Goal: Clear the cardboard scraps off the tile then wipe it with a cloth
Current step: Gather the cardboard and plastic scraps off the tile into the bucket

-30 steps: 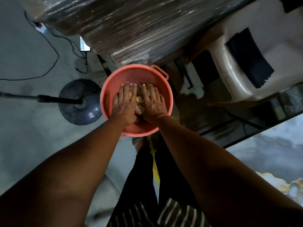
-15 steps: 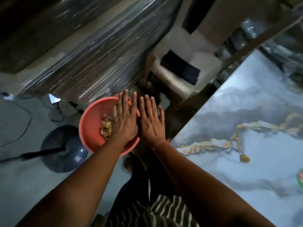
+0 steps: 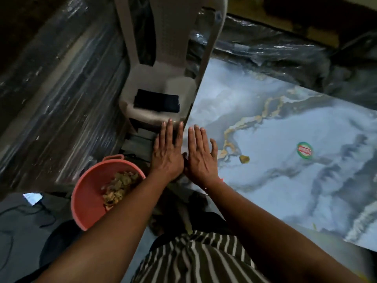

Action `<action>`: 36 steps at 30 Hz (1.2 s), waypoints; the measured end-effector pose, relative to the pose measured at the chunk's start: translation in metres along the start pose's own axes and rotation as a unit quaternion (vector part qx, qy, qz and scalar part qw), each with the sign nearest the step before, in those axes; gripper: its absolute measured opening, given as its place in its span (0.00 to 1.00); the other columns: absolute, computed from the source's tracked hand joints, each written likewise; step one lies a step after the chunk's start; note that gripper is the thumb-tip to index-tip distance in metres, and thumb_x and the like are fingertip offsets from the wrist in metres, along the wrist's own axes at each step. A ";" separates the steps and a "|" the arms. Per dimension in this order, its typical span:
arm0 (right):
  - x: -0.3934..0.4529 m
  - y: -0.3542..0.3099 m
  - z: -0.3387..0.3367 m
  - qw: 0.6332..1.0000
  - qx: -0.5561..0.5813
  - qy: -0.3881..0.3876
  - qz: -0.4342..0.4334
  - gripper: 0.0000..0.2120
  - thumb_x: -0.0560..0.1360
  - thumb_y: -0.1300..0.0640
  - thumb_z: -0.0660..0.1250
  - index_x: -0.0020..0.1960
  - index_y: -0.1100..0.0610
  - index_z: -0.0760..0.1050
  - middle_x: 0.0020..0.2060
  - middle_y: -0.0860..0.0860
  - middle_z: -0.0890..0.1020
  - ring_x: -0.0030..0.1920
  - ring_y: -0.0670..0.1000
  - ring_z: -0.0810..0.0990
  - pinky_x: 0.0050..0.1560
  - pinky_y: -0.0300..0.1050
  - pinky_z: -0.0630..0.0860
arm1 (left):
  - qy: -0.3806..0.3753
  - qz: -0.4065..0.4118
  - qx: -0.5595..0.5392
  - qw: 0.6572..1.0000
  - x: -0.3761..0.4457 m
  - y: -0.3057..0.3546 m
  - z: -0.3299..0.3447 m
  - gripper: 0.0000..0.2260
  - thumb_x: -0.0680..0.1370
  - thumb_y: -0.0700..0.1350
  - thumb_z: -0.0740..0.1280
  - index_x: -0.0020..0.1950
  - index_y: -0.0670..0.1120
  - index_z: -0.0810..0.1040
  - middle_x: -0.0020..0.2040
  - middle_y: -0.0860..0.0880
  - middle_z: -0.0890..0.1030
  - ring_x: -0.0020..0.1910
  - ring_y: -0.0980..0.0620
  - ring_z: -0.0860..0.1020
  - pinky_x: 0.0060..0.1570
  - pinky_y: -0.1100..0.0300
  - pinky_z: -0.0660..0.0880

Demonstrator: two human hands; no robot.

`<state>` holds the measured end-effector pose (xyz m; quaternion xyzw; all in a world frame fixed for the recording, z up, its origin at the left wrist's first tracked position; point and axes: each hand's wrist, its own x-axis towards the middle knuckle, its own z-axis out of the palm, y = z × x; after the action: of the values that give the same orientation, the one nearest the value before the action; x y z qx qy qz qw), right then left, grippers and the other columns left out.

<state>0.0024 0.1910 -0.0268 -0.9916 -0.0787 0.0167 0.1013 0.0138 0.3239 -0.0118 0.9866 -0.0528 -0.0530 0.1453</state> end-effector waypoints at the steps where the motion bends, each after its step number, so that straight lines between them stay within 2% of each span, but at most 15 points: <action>1: -0.004 0.016 -0.004 1.000 0.001 0.000 0.011 0.42 0.79 0.48 0.63 0.85 0.57 0.46 0.84 0.53 0.50 0.84 0.54 0.47 0.80 0.61 0.52 | -0.011 0.006 -0.013 1.000 0.003 0.012 0.003 0.44 0.75 0.55 0.59 0.84 0.49 0.36 0.84 0.42 0.37 0.83 0.42 0.39 0.80 0.44 0.50; 3: -0.008 0.050 -0.012 0.999 -0.006 -0.005 0.031 0.43 0.78 0.45 0.64 0.85 0.58 0.48 0.84 0.56 0.53 0.83 0.56 0.52 0.78 0.61 0.55 | -0.033 0.013 -0.042 0.998 0.009 0.035 0.011 0.48 0.76 0.56 0.65 0.84 0.49 0.36 0.84 0.43 0.38 0.83 0.41 0.42 0.78 0.43 0.54; 5: -0.010 0.083 -0.021 0.997 -0.011 -0.016 0.068 0.42 0.77 0.45 0.63 0.84 0.60 0.51 0.82 0.59 0.57 0.82 0.58 0.57 0.74 0.60 0.61 | -0.072 0.015 -0.061 0.995 0.013 0.057 0.021 0.48 0.77 0.59 0.67 0.83 0.49 0.35 0.83 0.41 0.39 0.82 0.38 0.49 0.76 0.42 0.60; 8: -0.013 0.129 -0.032 0.991 0.003 -0.013 0.136 0.37 0.78 0.46 0.63 0.81 0.59 0.58 0.78 0.60 0.64 0.75 0.61 0.66 0.66 0.60 0.70 | -0.151 0.026 -0.048 0.987 0.022 0.089 0.037 0.47 0.79 0.55 0.68 0.83 0.50 0.36 0.82 0.38 0.42 0.80 0.35 0.56 0.70 0.40 0.70; 11: -0.023 0.169 -0.033 0.983 0.044 -0.035 0.175 0.32 0.79 0.47 0.65 0.78 0.57 0.63 0.73 0.59 0.68 0.67 0.64 0.71 0.55 0.60 0.78 | -0.181 0.068 -0.040 0.980 0.034 0.120 0.048 0.40 0.79 0.52 0.69 0.84 0.48 0.50 0.78 0.41 0.54 0.74 0.38 0.64 0.64 0.43 0.74; 13: -0.033 0.187 -0.029 0.983 0.065 -0.041 0.166 0.28 0.79 0.47 0.66 0.75 0.55 0.66 0.70 0.59 0.69 0.63 0.64 0.73 0.48 0.58 0.80 | -0.196 0.089 -0.049 0.975 0.039 0.141 0.054 0.33 0.78 0.50 0.70 0.80 0.47 0.59 0.71 0.42 0.62 0.69 0.39 0.68 0.62 0.44 0.75; 16: -0.044 0.200 -0.021 0.984 0.098 -0.039 0.145 0.19 0.79 0.48 0.67 0.66 0.54 0.72 0.61 0.57 0.72 0.58 0.61 0.72 0.41 0.54 0.79 | -0.209 0.106 -0.065 0.970 0.045 0.164 0.062 0.29 0.77 0.47 0.71 0.76 0.45 0.65 0.67 0.41 0.68 0.64 0.38 0.73 0.60 0.46 0.74; 18: -0.044 0.204 -0.018 0.981 0.128 -0.033 0.140 0.13 0.77 0.52 0.69 0.60 0.54 0.74 0.56 0.56 0.73 0.55 0.59 0.71 0.39 0.53 0.77 | -0.230 0.098 -0.078 0.965 0.050 0.176 0.067 0.30 0.78 0.47 0.71 0.77 0.45 0.62 0.68 0.40 0.69 0.65 0.38 0.74 0.61 0.46 0.74; 21: -0.038 0.208 -0.016 0.976 0.177 -0.024 0.124 0.06 0.73 0.62 0.69 0.49 0.55 0.76 0.46 0.52 0.74 0.47 0.57 0.72 0.39 0.47 0.71 | -0.258 0.078 -0.110 0.957 0.057 0.190 0.070 0.35 0.79 0.45 0.68 0.81 0.48 0.53 0.70 0.40 0.71 0.68 0.39 0.72 0.63 0.44 0.74; 24: -0.028 0.207 -0.022 0.957 0.229 -0.047 0.171 0.06 0.74 0.65 0.66 0.40 0.57 0.74 0.38 0.49 0.72 0.42 0.54 0.71 0.37 0.40 0.62 | -0.260 0.072 -0.123 0.955 0.062 0.197 0.070 0.33 0.79 0.42 0.66 0.81 0.50 0.54 0.69 0.41 0.73 0.68 0.40 0.73 0.63 0.43 0.75; 27: -0.020 0.207 -0.023 0.956 0.219 -0.066 0.182 0.08 0.72 0.64 0.66 0.41 0.52 0.74 0.38 0.51 0.77 0.40 0.55 0.77 0.36 0.46 0.69 | -0.256 0.079 -0.144 0.953 0.060 0.192 0.070 0.29 0.79 0.41 0.67 0.78 0.50 0.60 0.68 0.44 0.73 0.67 0.43 0.73 0.64 0.47 0.74; 30: -0.015 0.202 -0.025 0.956 0.221 -0.102 0.163 0.12 0.73 0.63 0.67 0.50 0.47 0.80 0.42 0.50 0.81 0.42 0.53 0.80 0.40 0.44 0.72 | -0.250 0.093 -0.170 0.949 0.055 0.176 0.068 0.25 0.78 0.41 0.68 0.73 0.51 0.66 0.66 0.47 0.73 0.64 0.46 0.74 0.63 0.47 0.75; 33: -0.007 0.180 -0.025 0.951 0.247 -0.125 0.137 0.20 0.69 0.66 0.69 0.58 0.50 0.82 0.48 0.52 0.85 0.47 0.53 0.84 0.48 0.48 0.80 | -0.238 0.078 -0.188 0.950 0.052 0.149 0.061 0.26 0.77 0.40 0.69 0.74 0.50 0.68 0.67 0.45 0.73 0.65 0.44 0.74 0.65 0.46 0.75; 36: 0.002 0.140 -0.018 0.948 0.273 -0.140 0.088 0.22 0.66 0.65 0.70 0.58 0.52 0.82 0.50 0.51 0.87 0.50 0.53 0.85 0.50 0.51 0.81 | -0.207 0.041 -0.185 0.960 0.038 0.108 0.050 0.27 0.76 0.40 0.70 0.75 0.45 0.69 0.69 0.42 0.72 0.68 0.40 0.72 0.67 0.44 0.72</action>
<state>0.0268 0.0525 -0.0377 -0.9168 0.0028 0.1849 0.3540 0.0357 0.2024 -0.0311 0.9069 -0.1118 -0.2590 0.3130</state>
